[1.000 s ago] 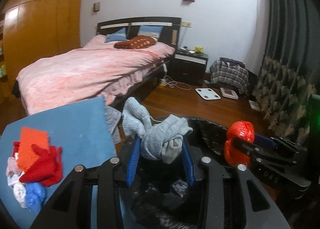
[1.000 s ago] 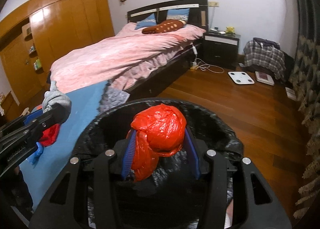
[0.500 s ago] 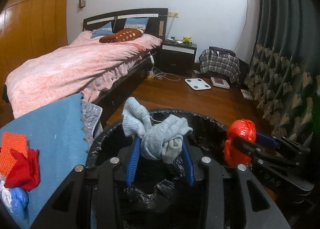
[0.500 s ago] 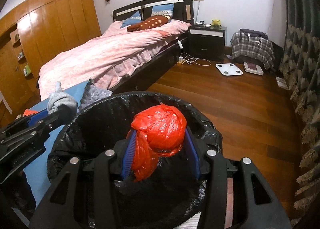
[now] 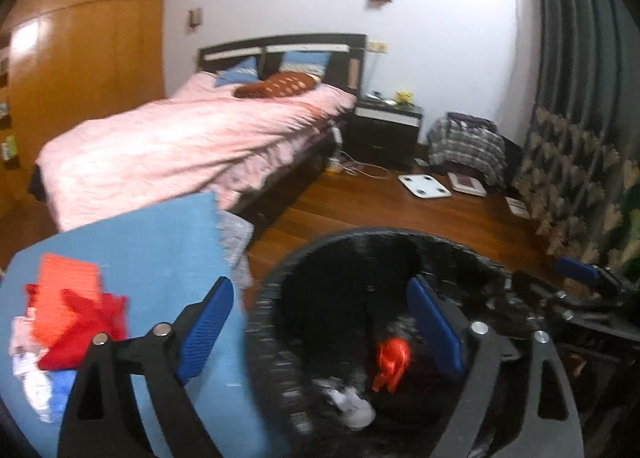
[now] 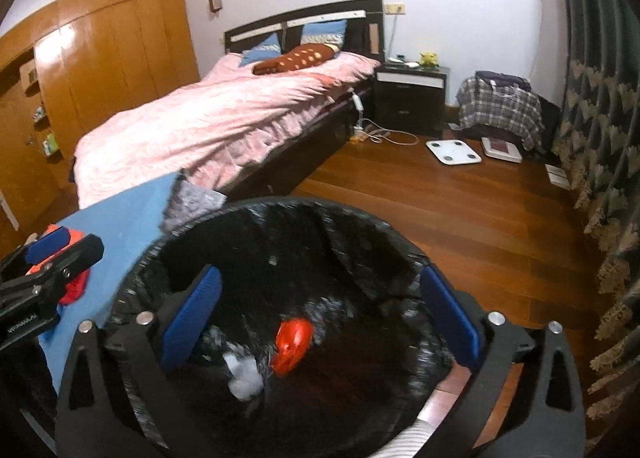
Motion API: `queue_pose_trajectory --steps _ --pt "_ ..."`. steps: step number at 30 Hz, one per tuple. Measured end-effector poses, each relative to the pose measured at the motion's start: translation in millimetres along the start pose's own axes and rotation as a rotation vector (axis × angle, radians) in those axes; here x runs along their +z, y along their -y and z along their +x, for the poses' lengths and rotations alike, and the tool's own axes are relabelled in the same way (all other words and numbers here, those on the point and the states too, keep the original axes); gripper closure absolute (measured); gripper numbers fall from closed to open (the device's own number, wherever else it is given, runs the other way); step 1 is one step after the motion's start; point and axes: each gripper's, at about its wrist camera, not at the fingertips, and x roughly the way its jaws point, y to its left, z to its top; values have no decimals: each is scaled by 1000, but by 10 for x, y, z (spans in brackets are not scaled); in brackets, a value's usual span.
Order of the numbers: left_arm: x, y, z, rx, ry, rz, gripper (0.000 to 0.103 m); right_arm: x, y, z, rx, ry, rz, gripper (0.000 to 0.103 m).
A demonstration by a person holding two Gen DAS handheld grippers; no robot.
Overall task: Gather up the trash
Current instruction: 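Move both tools back to the pile on the table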
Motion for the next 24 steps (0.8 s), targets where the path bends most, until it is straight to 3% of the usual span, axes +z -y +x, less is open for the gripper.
queue_pose_trajectory --steps 14,24 --pt "-355 -1369 -762 306 46 -147 11 76 -1444 -6 238 10 -151 5" --pt "-795 -2079 -1044 471 21 -226 11 -199 -2473 119 354 -24 -245 5"
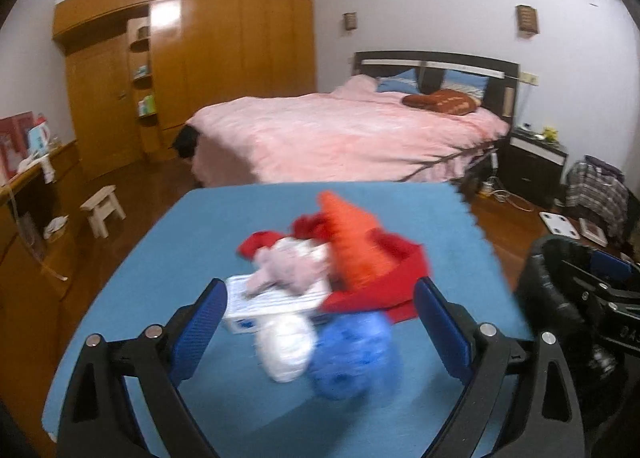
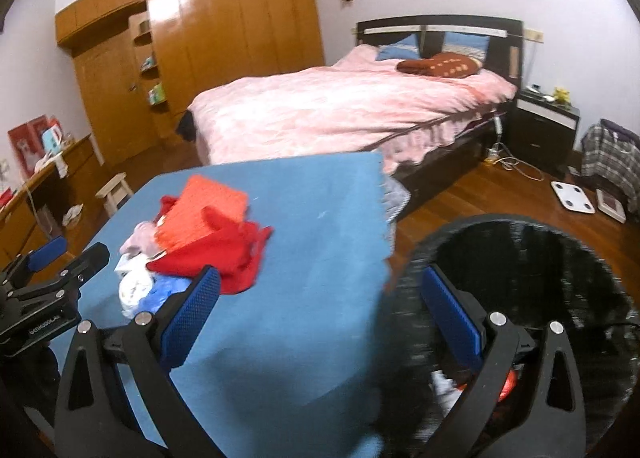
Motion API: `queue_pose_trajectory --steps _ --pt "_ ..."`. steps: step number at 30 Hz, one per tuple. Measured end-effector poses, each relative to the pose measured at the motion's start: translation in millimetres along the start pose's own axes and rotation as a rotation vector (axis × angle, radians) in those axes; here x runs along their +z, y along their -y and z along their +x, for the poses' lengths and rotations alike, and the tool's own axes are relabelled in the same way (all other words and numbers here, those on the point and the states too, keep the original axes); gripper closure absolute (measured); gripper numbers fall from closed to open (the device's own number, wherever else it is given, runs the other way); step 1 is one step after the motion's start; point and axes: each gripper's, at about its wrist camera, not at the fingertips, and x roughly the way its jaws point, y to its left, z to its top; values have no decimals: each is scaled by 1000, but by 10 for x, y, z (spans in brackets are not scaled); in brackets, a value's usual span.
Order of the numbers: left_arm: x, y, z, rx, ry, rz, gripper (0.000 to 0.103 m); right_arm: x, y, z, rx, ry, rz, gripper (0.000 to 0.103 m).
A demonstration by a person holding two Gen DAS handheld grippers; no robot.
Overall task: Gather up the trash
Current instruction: 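Move both tools back to the pile on the table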
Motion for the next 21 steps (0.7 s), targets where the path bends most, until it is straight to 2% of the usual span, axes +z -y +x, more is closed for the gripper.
queue_pose_trajectory --steps 3,8,13,20,21 --pt "-112 -192 77 32 -22 -15 12 -40 -182 121 15 -1 -21 5" --pt "-253 -388 270 44 -80 -37 21 -109 -357 315 10 -12 -55 5" --pt "-360 -458 477 28 -137 -52 29 -162 -444 443 -1 -36 -72 5" --pt "-426 -440 634 -4 -185 -58 32 -228 -472 534 -7 -63 -89 5" --pt "-430 -432 667 -9 -199 -54 37 -226 -469 542 -7 -65 -89 5"
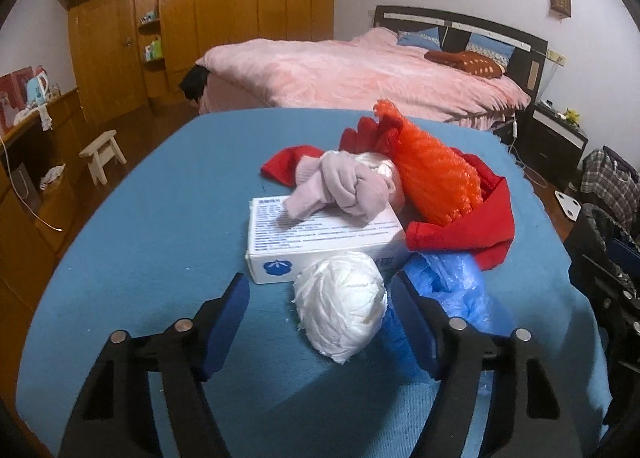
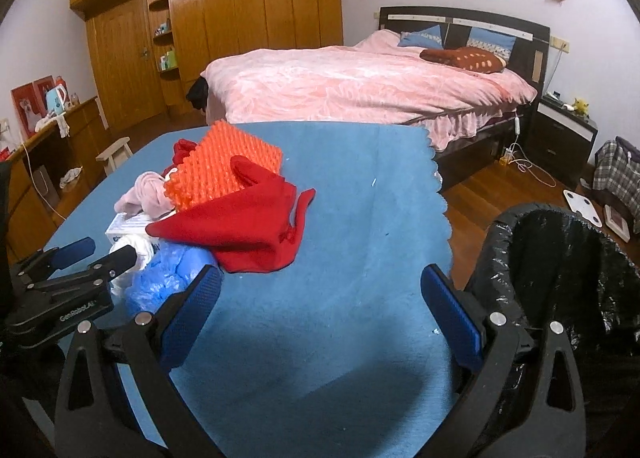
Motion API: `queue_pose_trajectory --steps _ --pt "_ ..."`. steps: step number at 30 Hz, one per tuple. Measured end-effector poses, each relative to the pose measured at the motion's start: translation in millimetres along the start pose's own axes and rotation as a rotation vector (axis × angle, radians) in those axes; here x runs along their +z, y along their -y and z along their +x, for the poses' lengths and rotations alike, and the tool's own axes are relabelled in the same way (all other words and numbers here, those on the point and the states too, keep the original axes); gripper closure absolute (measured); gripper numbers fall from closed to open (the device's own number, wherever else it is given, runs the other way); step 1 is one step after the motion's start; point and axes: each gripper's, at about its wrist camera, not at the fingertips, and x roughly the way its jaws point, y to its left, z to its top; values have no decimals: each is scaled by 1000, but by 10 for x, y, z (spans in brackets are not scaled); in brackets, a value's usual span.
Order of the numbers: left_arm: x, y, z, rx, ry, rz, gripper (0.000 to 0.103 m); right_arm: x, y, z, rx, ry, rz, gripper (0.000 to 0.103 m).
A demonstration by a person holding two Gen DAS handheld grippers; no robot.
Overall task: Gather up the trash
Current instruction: 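Move both tools back to the pile on the table, then grasp the white tissue ball with the left gripper while the right gripper grasps the blue bags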
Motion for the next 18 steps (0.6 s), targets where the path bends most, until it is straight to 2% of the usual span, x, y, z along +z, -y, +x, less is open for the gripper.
queue_pose_trajectory --steps 4,7,11,18 --pt "-9 3 83 -43 -44 2 64 -7 -23 17 2 -6 -7 5" --pt "-24 5 75 -63 -42 4 70 4 -40 42 7 -10 -12 5" --pt "-25 -31 5 -70 -26 -14 73 11 -83 46 18 -10 -12 5" --pt "-8 -163 -219 -31 33 -11 73 23 -252 70 53 -13 -17 5"
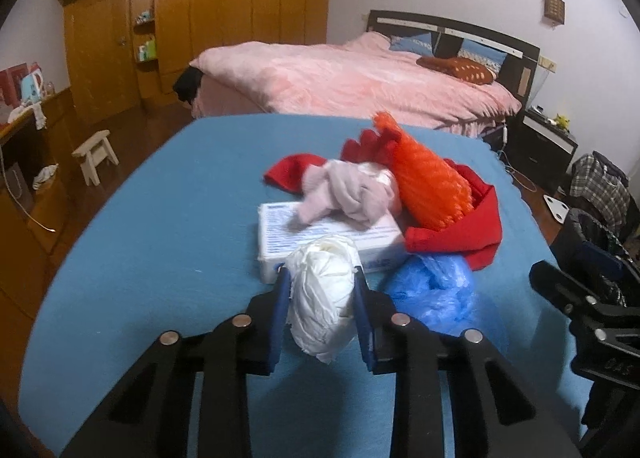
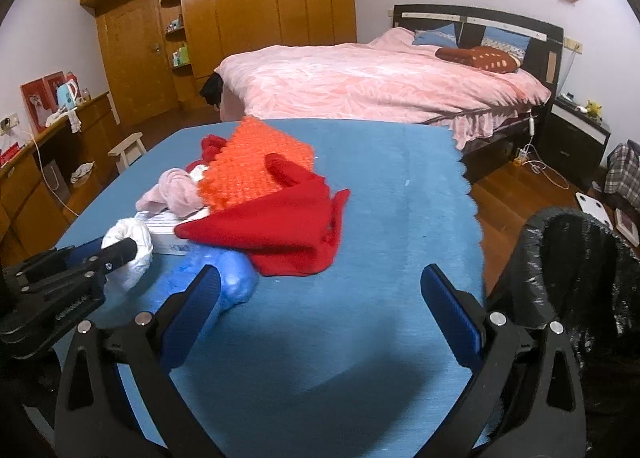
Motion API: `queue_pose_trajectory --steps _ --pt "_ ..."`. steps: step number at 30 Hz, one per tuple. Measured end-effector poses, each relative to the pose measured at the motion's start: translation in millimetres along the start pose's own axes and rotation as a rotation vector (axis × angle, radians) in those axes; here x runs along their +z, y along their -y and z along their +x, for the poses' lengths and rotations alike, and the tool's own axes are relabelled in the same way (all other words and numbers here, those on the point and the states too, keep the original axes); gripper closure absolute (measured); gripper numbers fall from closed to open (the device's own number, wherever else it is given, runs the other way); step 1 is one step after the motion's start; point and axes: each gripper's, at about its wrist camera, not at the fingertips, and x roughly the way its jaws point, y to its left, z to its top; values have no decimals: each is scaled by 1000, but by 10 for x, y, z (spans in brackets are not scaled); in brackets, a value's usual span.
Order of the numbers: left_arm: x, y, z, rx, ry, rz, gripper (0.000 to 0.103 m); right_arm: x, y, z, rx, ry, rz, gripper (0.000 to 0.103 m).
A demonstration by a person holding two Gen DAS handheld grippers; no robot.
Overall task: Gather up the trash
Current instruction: 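Grasp the white tissue ball with the left gripper while the right gripper grasps the blue bags, then carry the tissue ball and blue bags over the bin and release both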
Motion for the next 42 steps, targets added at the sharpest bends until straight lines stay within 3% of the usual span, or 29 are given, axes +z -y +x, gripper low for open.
queue_pose_trajectory --steps 12,17,21,29,34,42 --pt "-13 -351 -5 83 20 -7 73 42 -425 245 40 -45 -21 6" --pt "-27 -453 -1 93 16 -18 73 43 -523 375 51 -90 -25 22" --pt "-40 -504 7 93 12 -29 73 11 -596 443 63 -126 -40 29" --pt "-42 -523 26 87 8 -40 73 -36 -677 461 142 -174 -50 58" --pt "-44 -505 -3 86 12 -40 73 -45 -633 363 165 -163 -31 65" --pt "-34 -373 -75 71 24 -25 73 -42 -474 131 176 -144 -26 68"
